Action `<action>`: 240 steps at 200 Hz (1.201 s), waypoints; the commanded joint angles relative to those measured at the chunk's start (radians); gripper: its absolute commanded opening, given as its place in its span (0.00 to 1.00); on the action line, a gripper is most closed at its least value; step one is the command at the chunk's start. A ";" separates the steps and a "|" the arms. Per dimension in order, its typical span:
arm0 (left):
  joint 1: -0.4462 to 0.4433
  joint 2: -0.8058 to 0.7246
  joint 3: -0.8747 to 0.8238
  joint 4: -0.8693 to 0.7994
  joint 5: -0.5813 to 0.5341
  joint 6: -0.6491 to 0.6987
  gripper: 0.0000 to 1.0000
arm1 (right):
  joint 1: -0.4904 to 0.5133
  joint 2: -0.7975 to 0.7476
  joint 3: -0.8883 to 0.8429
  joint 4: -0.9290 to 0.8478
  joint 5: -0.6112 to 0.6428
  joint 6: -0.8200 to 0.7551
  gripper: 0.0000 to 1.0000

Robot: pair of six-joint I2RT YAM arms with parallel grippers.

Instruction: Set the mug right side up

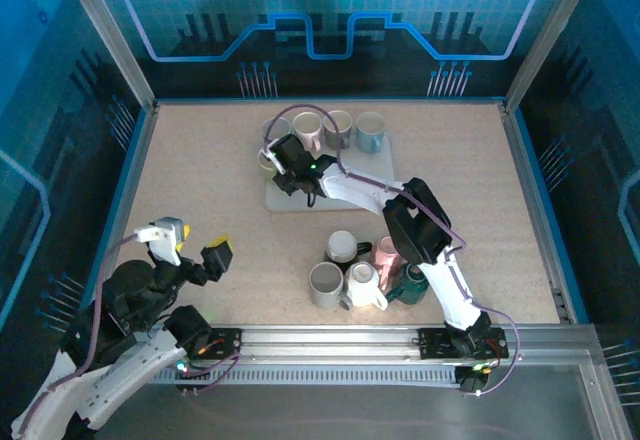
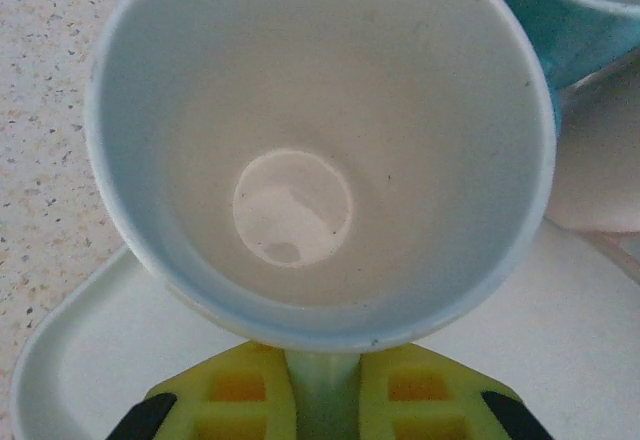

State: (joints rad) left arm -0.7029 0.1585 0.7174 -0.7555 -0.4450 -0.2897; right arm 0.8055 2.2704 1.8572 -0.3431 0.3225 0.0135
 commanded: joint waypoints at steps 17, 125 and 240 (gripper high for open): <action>0.008 0.074 0.023 -0.027 -0.026 -0.007 0.99 | -0.011 0.029 0.085 -0.008 0.018 0.006 0.02; 0.033 0.082 0.021 -0.021 -0.009 0.007 0.99 | -0.011 -0.060 -0.010 0.002 -0.005 0.027 0.36; 0.043 0.123 0.020 -0.013 0.024 0.014 0.99 | 0.006 -0.493 -0.342 0.075 -0.179 0.090 0.59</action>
State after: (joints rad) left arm -0.6708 0.2630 0.7174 -0.7738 -0.4477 -0.2890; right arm 0.8036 1.8984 1.5814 -0.2905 0.2173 0.0635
